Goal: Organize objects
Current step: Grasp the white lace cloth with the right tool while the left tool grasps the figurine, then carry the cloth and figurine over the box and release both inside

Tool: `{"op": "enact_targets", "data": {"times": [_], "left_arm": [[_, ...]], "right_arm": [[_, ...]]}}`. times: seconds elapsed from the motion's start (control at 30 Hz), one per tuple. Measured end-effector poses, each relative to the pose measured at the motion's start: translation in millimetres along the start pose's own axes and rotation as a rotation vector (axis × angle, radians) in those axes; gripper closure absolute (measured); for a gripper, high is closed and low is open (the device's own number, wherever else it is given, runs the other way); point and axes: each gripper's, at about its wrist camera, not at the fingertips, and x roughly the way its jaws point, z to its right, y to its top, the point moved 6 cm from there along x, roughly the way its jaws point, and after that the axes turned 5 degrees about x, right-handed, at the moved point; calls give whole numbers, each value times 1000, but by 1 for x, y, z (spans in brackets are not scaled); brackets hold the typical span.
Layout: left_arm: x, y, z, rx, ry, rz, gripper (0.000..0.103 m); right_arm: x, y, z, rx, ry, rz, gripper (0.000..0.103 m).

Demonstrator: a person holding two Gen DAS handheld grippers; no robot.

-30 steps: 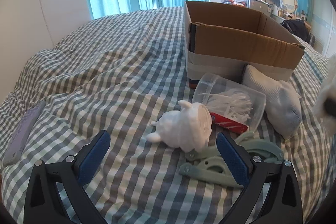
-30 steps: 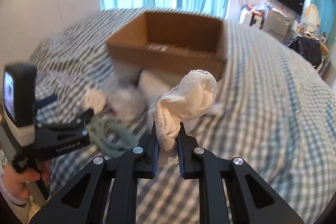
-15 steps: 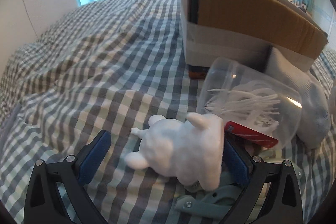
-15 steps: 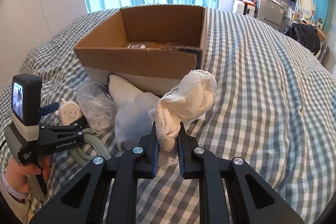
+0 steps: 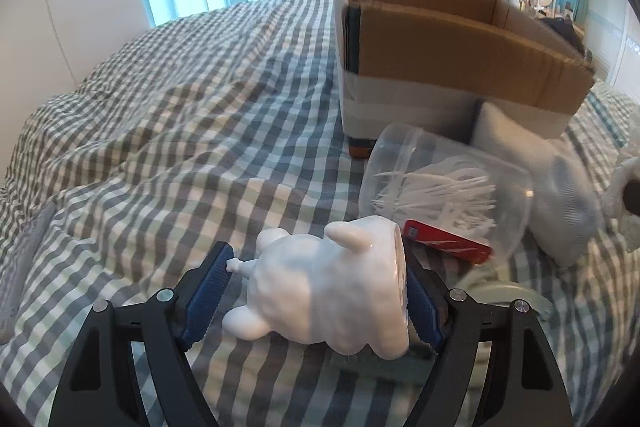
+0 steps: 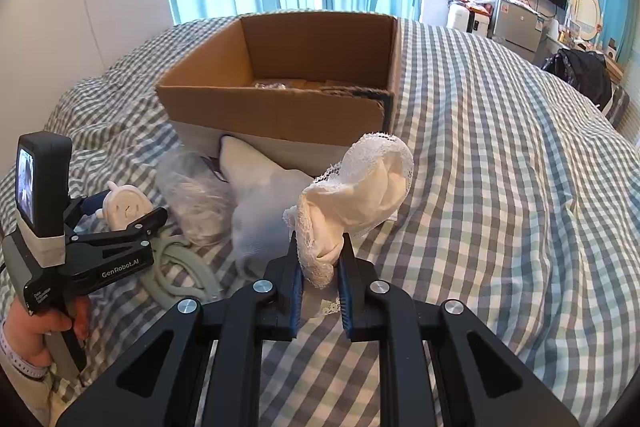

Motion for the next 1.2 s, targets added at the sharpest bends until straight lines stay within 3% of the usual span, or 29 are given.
{"op": "enact_targets", "data": {"times": [0.73,1.2], "left_arm": [[-135,52,0,-52,-47,284,21],[-164,116,35,16,-84,391,21]], "right_arm": [[-113,19,-40,-103,9,186,89],[-141,82,-37,-145,17,299,89]]}}
